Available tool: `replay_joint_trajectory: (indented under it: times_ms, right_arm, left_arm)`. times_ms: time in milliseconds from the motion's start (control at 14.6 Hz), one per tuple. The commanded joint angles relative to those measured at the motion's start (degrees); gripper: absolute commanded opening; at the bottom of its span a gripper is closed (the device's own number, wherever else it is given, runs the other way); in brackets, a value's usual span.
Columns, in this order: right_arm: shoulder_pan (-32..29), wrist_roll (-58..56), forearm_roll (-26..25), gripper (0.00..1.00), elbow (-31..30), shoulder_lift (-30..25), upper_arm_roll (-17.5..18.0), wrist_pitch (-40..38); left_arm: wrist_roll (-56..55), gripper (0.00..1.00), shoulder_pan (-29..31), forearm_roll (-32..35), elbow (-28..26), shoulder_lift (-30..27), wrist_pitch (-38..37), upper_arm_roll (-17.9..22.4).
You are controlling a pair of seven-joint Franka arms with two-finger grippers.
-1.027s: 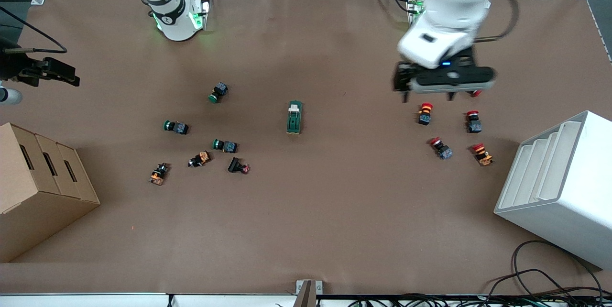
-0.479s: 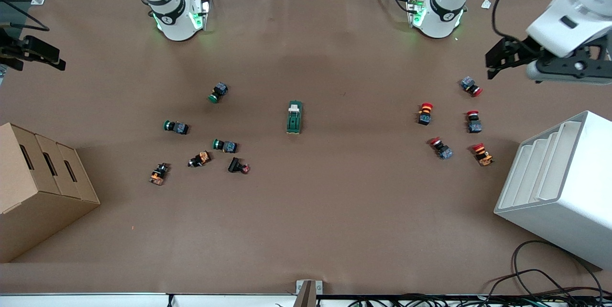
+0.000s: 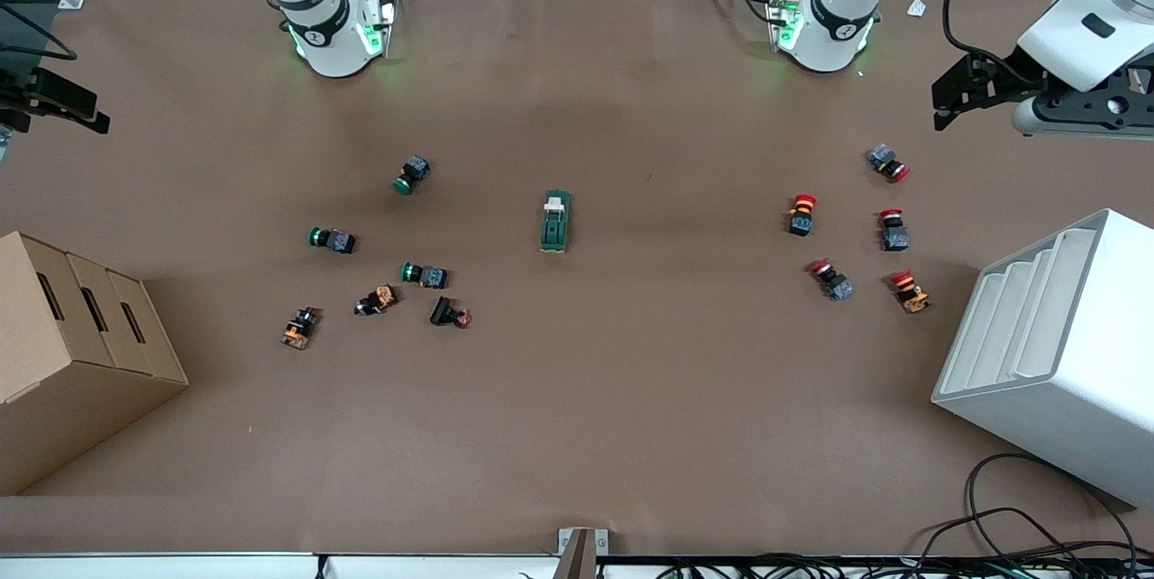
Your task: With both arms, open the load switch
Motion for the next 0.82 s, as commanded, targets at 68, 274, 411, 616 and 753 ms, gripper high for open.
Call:
replay_joint_trajectory:
  times_ms: [68, 274, 411, 616, 753]
  right_arm:
    - [2.0, -0.2, -2.4, 1.0, -1.3, -0.9, -0.5, 0.9]
    - [-0.4, -0.4, -2.3, 1.0, -1.3, -0.9, -0.1, 1.1]
    - [-7.5, -0.4, -2.0, 1.0, -1.3, -0.8, 7.5, 1.4]
    - [-12.0, -0.4, -2.0, 1.0, -1.3, -0.8, 12.3, 1.6]
    - [-16.1, -0.4, -1.9, 1.0, -1.3, -0.8, 16.4, 1.7]
  left_arm:
    - [2.3, 1.0, 0.4, -1.3, -2.0, -2.7, 0.5, 0.4]
    - [2.8, 1.0, 0.5, -1.3, -1.6, -2.4, 0.6, 0.8]
    - [3.3, 1.0, 0.6, -1.3, -0.5, -1.9, 0.6, 1.0]
    - [3.0, 1.0, 0.6, -0.9, -0.3, -1.4, 0.6, 1.0]
    - [2.4, 1.0, 0.5, -0.9, -0.3, -1.4, 0.5, 1.0]
